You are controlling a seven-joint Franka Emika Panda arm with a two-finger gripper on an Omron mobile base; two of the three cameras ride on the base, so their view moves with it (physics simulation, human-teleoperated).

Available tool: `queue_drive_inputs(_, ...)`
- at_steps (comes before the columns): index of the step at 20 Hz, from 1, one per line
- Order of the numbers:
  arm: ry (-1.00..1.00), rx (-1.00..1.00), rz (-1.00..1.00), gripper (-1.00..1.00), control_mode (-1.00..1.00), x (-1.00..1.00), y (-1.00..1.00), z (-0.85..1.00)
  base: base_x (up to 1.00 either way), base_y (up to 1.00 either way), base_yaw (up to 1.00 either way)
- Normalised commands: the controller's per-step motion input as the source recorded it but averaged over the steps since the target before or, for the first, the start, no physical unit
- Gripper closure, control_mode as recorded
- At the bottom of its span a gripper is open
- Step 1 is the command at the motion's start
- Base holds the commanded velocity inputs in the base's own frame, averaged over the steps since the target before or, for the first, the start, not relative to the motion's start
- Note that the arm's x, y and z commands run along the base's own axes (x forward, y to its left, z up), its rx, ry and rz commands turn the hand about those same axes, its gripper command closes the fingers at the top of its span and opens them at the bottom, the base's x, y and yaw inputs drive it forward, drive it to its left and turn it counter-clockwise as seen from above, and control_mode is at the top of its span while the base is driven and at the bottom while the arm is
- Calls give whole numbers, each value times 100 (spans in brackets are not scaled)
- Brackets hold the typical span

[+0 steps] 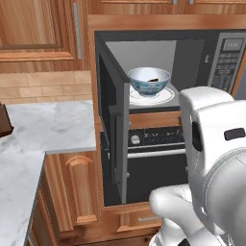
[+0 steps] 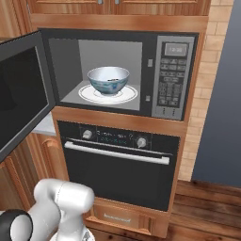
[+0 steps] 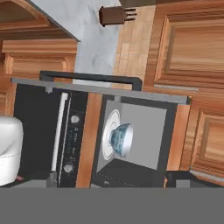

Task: Pick the sweet potato from the sink and place it in the bowl. Then pick the bowl and place it in the microwave. Then close the microwave door and press the start button.

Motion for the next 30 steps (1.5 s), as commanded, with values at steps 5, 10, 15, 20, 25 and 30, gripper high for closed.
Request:
queue_drive_inputs(5,0,-14,-22,-100,-100,67,99,-41,0,0,0)
queue_drive_inputs(10,0,-11,-18,-100,-100,100,73,-55,0,0,0)
queue_drive_inputs(15,0,-7,-8,-100,-100,100,30,-55,0,0,0)
queue_drive_inputs(20,0,-4,-3,-100,-100,100,3,-42,0,0,0)
queue_drive_inputs(25,0,0,1,-100,-100,81,-59,-20,0,0,0)
queue_drive_inputs(30,0,0,0,-100,-100,45,-99,-15,0,0,0)
